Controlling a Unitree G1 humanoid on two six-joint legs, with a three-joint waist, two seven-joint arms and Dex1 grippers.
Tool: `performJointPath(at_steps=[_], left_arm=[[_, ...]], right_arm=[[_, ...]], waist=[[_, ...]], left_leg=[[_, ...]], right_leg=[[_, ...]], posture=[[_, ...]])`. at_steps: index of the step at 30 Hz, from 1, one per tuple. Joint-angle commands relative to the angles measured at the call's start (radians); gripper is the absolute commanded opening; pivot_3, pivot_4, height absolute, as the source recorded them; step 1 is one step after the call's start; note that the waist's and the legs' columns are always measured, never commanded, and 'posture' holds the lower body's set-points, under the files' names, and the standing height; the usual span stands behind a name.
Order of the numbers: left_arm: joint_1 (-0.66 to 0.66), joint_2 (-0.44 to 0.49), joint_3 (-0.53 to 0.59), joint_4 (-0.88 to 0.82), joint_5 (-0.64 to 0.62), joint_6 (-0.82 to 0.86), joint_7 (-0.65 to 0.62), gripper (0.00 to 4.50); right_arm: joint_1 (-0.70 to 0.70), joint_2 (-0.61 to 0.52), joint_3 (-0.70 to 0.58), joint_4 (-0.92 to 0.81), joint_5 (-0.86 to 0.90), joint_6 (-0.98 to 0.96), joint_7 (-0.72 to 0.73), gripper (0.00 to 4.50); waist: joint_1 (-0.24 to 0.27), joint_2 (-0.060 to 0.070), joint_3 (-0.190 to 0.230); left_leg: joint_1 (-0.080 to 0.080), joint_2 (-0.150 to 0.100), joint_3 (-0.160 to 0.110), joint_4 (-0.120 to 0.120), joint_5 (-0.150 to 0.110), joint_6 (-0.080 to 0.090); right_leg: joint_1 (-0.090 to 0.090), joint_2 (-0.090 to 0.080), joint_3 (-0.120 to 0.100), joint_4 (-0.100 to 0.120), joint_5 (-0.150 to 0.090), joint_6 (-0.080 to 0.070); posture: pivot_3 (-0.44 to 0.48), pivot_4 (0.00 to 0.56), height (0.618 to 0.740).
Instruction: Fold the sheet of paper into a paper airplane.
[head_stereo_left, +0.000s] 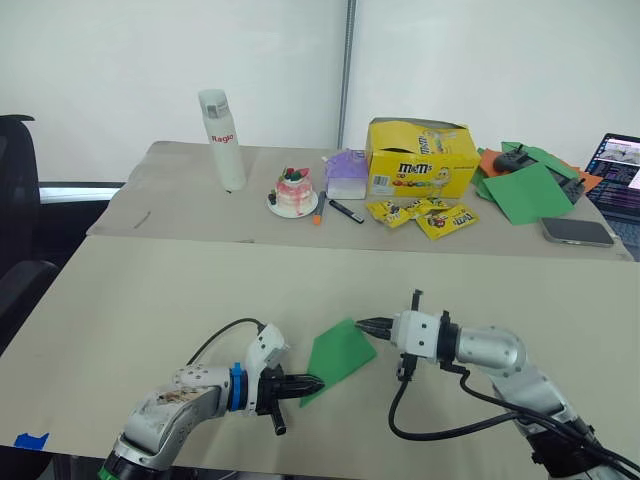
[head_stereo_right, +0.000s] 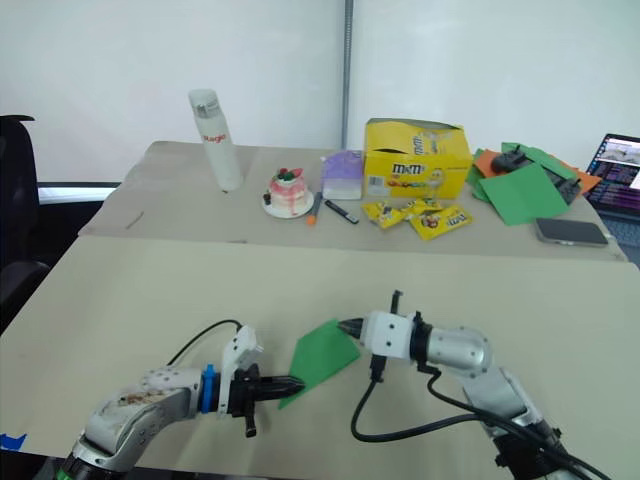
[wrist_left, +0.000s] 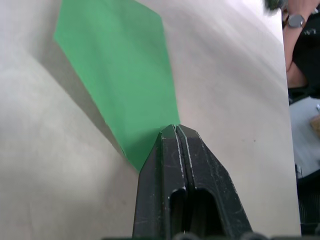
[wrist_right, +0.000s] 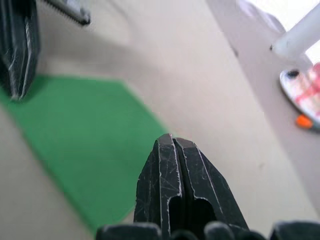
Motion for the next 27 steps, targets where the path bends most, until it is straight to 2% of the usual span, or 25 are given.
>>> performJointPath(at_steps=[1,6,10,20,27], left_arm=[[0.026,0.017,-0.012,0.002,0.003,0.029,0.034,0.03],[0.024,0.022,-0.014,-0.003,-0.008,0.030,0.051,0.00],[0.021,0.022,-0.013,-0.003,-0.012,0.030,0.061,0.00],[0.020,0.030,-0.042,0.028,0.007,-0.012,0.054,0.00],[0.037,0.009,-0.084,0.131,0.044,-0.123,0.031,0.00]], right_arm=[[-0.081,0.000,-0.017,-0.022,0.066,0.099,0.052,0.00],[-0.188,-0.047,0.017,0.002,0.136,0.333,0.195,1.59],[-0.277,-0.047,0.067,0.064,0.150,0.379,0.300,2.97],[-0.513,0.118,0.166,0.457,0.133,0.350,0.489,2.97],[-0.670,0.221,0.185,0.754,0.122,0.353,0.627,2.97]], waist=[[-0.001,0.000,0.000],[0.002,0.001,0.001],[0.000,0.001,0.001],[-0.001,0.002,0.003],[-0.001,0.004,0.003]], left_leg=[[0.000,0.000,0.000,0.000,0.000,0.000],[-0.001,0.000,-0.001,0.000,0.000,0.000],[-0.001,0.000,-0.002,-0.001,0.000,0.000],[-0.001,-0.002,-0.002,-0.002,0.000,0.000],[-0.001,-0.002,-0.003,-0.002,0.000,0.000]], right_leg=[[0.000,0.000,0.000,0.000,0.000,0.000],[0.000,-0.002,0.000,-0.001,0.000,-0.001],[0.000,-0.012,-0.001,-0.001,-0.001,-0.003],[0.000,-0.013,-0.003,-0.002,-0.001,-0.003],[0.000,-0.017,-0.003,-0.001,-0.001,-0.003]], posture=[[0.000,0.150,0.722],[0.000,0.150,0.722],[0.000,0.150,0.722],[0.000,0.150,0.722],[0.000,0.150,0.722]])
